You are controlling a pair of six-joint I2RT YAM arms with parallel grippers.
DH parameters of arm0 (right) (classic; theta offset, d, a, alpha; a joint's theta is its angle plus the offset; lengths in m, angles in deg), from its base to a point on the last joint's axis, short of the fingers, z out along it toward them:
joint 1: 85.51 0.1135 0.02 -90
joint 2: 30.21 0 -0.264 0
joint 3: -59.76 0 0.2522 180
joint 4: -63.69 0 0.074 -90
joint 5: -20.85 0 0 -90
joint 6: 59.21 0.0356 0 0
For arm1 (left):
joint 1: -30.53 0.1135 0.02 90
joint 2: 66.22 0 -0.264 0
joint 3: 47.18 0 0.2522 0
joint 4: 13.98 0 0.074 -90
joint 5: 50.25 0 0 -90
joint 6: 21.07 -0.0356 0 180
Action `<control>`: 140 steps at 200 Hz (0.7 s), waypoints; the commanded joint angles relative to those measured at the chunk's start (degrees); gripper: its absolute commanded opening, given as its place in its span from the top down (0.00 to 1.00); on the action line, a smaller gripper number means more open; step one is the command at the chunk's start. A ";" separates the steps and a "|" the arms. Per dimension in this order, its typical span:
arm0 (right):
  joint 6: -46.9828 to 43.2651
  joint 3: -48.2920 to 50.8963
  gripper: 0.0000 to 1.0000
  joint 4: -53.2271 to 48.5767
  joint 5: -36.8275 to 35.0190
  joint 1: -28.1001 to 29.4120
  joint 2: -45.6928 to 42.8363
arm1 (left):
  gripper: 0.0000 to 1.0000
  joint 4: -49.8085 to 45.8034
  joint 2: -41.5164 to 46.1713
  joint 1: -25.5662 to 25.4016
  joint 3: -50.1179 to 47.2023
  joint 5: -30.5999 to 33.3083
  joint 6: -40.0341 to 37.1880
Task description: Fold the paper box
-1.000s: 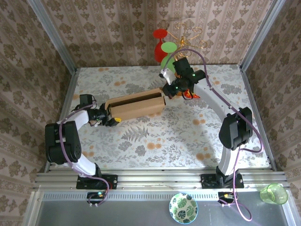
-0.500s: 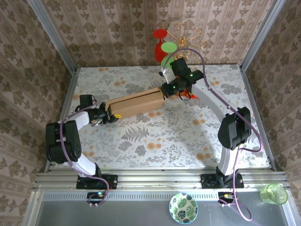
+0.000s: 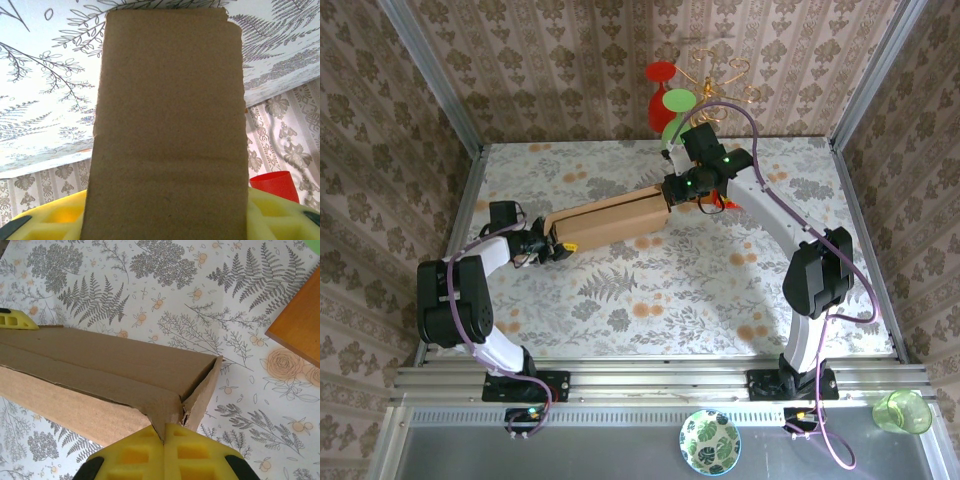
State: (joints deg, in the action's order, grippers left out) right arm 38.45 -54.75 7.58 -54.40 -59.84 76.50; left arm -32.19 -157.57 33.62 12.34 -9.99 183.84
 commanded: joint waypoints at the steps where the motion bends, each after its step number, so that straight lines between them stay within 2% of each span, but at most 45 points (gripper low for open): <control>1: 2.82 -2.45 1.00 -4.06 0.73 0.96 0.86 | 0.59 -0.92 -0.42 0.58 -0.39 2.48 3.82; 91: 7.68 11.15 1.00 13.69 0.57 0.98 -1.42 | 0.59 0.03 -0.89 0.61 -0.32 2.27 4.88; 140: 6.42 13.57 1.00 18.64 -1.61 1.05 -0.67 | 0.41 1.94 -2.38 1.72 0.95 1.49 3.12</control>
State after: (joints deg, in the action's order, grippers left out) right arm 44.71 -43.17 27.21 -55.50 -59.91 74.73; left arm -31.27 -157.92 34.19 12.36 -9.53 186.33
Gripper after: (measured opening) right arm 0.043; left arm 0.559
